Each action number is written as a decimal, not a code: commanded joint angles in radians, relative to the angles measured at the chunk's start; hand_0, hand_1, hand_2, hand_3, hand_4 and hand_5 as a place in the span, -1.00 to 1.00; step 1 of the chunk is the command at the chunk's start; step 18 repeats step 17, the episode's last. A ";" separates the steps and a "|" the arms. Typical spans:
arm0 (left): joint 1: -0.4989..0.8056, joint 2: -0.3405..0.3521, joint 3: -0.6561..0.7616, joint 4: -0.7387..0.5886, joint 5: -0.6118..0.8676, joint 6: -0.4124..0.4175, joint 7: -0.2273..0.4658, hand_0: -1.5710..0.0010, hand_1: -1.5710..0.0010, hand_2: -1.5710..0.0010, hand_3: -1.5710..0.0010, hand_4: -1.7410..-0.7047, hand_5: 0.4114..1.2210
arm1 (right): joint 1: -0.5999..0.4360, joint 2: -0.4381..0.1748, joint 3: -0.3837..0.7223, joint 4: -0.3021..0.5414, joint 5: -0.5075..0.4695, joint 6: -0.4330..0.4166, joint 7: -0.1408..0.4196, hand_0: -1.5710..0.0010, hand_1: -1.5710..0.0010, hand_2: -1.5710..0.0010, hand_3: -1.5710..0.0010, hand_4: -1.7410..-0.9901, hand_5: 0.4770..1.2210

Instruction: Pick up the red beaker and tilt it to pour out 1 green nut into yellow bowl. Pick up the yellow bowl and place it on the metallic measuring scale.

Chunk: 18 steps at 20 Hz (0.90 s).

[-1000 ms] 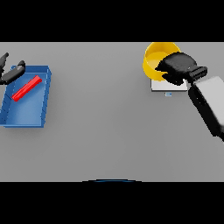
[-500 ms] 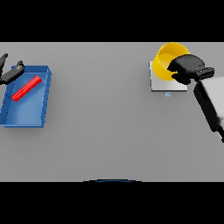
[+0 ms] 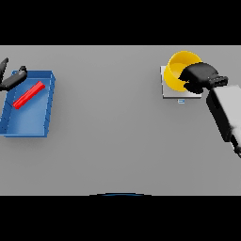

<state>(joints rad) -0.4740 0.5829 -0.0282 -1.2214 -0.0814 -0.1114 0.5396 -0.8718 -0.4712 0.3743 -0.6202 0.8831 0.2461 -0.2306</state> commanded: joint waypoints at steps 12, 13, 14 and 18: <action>-0.013 -0.003 0.007 0.010 0.007 -0.001 -0.014 1.00 1.00 1.00 1.00 0.75 -0.16 | -0.009 0.000 -0.025 0.002 -0.032 0.090 0.033 0.75 0.75 0.80 0.83 -0.19 -0.09; -0.003 -0.002 0.006 -0.006 0.011 -0.002 -0.005 1.00 1.00 1.00 1.00 0.75 -0.16 | -0.006 -0.002 -0.022 0.005 -0.028 0.092 0.034 0.80 0.80 0.84 0.87 -0.15 -0.10; 0.003 -0.005 0.003 -0.008 0.007 0.002 -0.012 1.00 1.00 1.00 1.00 0.75 -0.15 | -0.007 -0.001 -0.021 0.016 -0.024 0.093 0.045 0.84 0.84 0.87 0.89 -0.11 -0.12; 0.010 -0.005 -0.001 -0.014 0.005 0.001 -0.004 1.00 1.00 1.00 1.00 0.75 -0.14 | -0.018 0.004 -0.018 0.022 -0.022 0.102 0.043 0.92 0.92 0.94 0.94 -0.07 -0.19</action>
